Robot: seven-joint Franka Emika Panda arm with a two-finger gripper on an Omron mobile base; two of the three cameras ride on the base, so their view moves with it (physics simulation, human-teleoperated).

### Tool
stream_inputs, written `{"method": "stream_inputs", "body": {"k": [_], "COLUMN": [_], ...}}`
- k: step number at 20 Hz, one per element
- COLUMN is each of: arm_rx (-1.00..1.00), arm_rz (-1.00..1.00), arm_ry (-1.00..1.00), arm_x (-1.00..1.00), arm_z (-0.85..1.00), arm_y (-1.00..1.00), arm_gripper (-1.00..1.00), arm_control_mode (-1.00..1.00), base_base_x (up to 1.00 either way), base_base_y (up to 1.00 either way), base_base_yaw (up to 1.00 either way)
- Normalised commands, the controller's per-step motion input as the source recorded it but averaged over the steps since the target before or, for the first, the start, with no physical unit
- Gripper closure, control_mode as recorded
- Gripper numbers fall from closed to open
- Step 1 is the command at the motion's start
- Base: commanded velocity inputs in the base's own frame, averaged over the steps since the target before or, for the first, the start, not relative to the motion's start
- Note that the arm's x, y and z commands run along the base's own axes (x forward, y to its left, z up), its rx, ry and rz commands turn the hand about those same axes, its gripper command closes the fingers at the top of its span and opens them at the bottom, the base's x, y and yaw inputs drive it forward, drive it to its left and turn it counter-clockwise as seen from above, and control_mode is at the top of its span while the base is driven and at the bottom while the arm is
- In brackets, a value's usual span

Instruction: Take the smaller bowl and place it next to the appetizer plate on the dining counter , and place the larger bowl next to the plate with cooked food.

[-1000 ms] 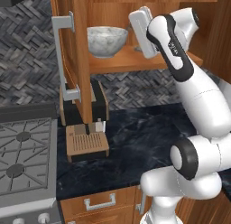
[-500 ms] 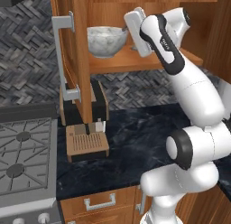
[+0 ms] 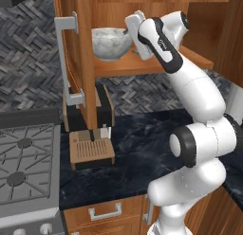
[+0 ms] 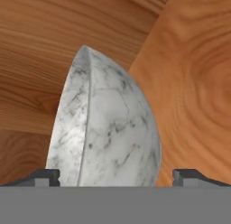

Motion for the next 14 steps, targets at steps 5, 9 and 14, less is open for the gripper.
{"method": "stream_inputs", "body": {"k": [5, 9, 14], "arm_rx": [0.00, 0.00, 0.00], "arm_rz": [-0.02, 0.00, 0.00], "arm_ry": [0.00, 0.00, 0.00], "arm_x": [0.32, 0.07, 0.00], "arm_z": [0.00, 0.00, 0.00], "arm_y": [0.09, 0.06, 0.00], "arm_gripper": [-1.00, -1.00, 1.00], "arm_control_mode": [-1.00, -1.00, -1.00], "base_base_x": [0.00, 0.00, 0.00], "base_base_y": [0.00, 0.00, 0.00], "base_base_yaw": [0.00, 0.00, 0.00]}}
